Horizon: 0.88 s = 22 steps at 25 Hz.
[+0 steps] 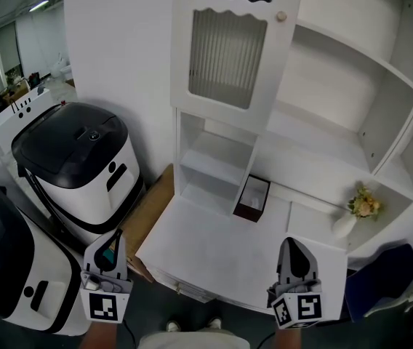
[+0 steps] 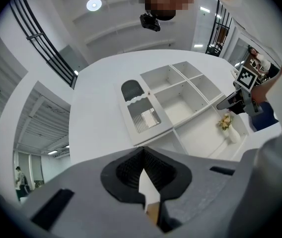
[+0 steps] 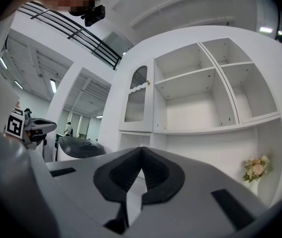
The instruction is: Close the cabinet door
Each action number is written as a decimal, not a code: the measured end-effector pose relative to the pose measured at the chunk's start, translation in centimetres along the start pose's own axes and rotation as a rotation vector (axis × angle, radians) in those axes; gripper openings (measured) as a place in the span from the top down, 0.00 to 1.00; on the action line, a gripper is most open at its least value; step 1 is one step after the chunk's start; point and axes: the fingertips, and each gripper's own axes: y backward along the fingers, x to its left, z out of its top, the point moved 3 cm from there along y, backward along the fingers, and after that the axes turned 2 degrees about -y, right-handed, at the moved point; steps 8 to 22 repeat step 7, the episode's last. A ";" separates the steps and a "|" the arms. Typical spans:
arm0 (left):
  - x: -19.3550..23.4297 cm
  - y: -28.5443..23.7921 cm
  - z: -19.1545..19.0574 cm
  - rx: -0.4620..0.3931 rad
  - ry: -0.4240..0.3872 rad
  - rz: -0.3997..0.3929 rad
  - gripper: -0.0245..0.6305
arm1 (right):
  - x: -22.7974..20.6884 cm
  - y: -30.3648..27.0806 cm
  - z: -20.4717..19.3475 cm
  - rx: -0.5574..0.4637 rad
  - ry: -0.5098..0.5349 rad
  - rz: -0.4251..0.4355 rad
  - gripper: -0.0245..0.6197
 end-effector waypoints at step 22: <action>-0.6 0.3 0.1 -0.009 0.013 -0.027 0.96 | 0.9 0.6 0.3 -0.007 0.011 0.006 0.96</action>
